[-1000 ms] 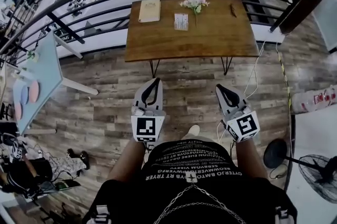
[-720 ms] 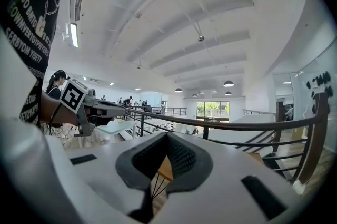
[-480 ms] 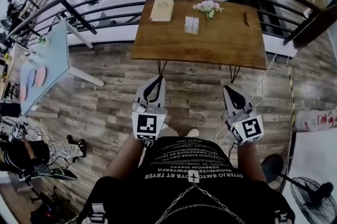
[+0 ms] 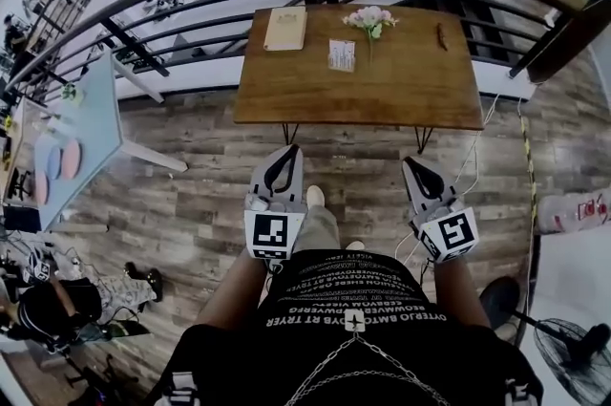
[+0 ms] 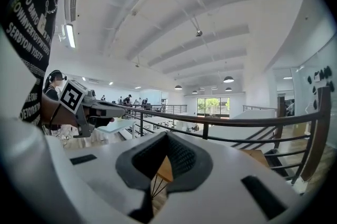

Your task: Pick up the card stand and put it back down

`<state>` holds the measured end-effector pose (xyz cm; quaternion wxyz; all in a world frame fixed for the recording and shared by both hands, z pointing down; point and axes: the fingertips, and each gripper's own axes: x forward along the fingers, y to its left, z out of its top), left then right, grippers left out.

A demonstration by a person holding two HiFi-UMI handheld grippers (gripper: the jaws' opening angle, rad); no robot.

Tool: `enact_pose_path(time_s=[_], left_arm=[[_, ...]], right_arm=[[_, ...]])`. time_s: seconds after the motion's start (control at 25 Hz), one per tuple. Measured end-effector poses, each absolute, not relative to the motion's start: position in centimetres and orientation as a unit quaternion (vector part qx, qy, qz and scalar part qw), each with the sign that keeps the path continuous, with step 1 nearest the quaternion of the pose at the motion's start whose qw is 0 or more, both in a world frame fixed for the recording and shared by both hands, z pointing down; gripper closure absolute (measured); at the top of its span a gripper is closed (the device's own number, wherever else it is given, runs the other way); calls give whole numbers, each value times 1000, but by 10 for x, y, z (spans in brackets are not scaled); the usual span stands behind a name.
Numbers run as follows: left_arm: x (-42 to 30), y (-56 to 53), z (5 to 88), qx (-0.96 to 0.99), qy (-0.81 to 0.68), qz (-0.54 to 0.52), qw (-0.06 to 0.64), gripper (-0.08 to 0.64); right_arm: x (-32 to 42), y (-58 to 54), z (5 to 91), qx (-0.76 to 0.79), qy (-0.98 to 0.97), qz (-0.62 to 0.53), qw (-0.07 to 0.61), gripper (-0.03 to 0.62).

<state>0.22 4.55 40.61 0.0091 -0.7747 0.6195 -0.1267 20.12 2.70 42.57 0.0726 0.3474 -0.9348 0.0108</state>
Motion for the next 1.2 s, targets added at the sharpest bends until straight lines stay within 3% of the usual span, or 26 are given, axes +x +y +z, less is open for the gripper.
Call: enact_pose_path(time_s=[0.36, 1.2], left_arm=[[-13, -24, 408, -793, 596, -125, 5, 532], [-122, -144, 407, -806, 583, -105, 9, 532]], right_arm=[[171, -27, 424, 358, -930, 19, 79, 578], [50, -148, 417, 361, -927, 5, 105, 578]])
